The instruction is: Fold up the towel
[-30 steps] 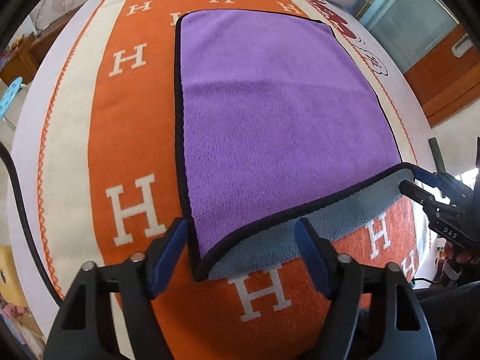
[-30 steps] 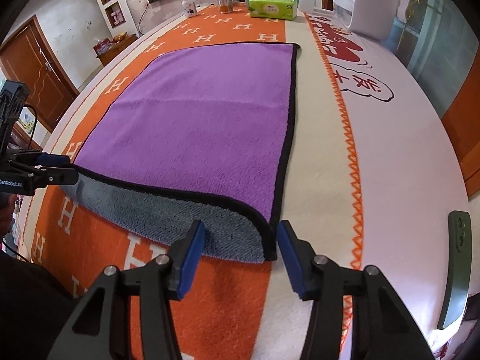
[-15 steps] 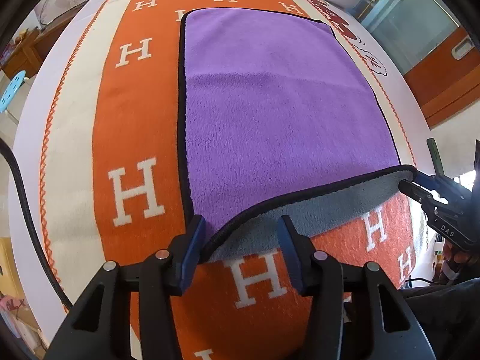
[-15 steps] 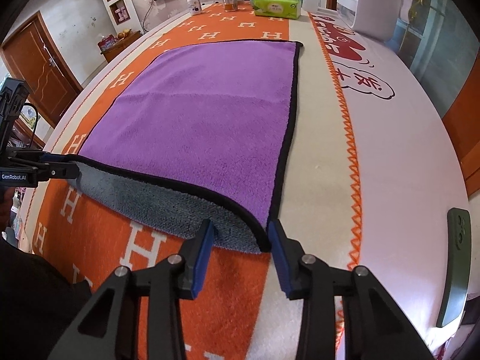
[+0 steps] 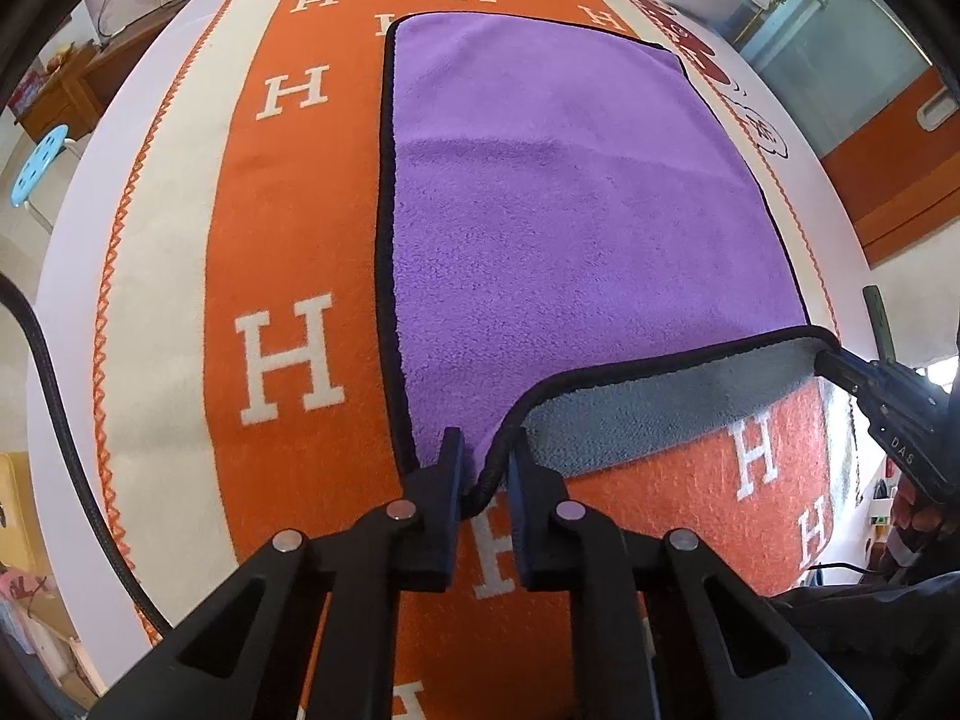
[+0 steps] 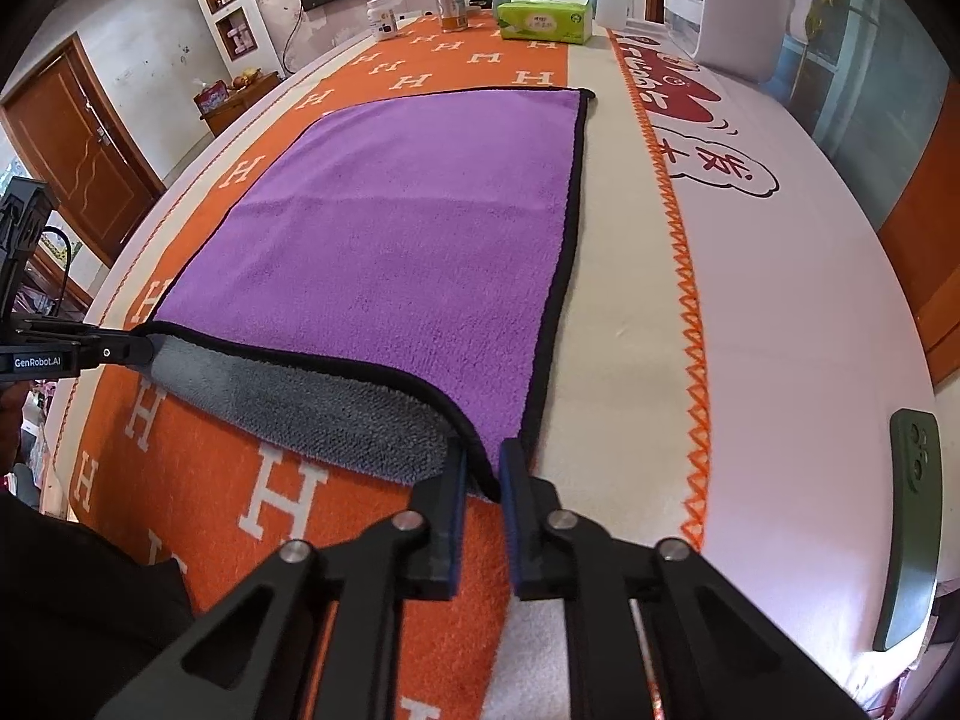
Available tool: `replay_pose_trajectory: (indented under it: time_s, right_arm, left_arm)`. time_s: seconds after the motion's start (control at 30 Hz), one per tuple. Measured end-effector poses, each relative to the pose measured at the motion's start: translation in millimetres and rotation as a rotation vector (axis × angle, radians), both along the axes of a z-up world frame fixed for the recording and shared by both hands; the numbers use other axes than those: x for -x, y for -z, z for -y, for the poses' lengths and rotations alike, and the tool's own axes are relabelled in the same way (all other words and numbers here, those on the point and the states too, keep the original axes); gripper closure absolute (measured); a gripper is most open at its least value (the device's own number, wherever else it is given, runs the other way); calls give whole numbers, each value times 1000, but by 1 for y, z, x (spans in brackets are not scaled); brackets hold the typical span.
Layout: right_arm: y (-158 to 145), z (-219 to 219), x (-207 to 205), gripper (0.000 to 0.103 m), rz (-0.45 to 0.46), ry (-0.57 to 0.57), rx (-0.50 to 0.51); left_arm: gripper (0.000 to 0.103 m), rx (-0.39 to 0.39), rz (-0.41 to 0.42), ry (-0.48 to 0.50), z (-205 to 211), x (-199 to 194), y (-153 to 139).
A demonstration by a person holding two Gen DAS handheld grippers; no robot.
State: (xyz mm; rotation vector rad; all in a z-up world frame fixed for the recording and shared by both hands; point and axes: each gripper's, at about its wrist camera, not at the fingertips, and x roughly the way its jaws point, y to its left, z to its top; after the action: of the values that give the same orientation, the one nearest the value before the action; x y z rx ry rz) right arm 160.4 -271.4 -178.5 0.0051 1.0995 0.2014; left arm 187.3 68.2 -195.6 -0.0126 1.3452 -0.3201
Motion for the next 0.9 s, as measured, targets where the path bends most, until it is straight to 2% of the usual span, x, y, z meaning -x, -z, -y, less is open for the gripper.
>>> replay_pose_trajectory:
  time_s: [0.4,0.7,0.9]
  right_arm:
    - [-5,-1,-2,99,8,-11,14]
    - [-29,0,-9,99,41,-31,4]
    - [-49,0,-25,99,86,-43,5]
  left_arm:
    - [97,-16,29,-25,1,4,-15]
    - [97,-42,41,-3,3,-3,-39]
    - [97,-48,83,-4,1,-21,-66]
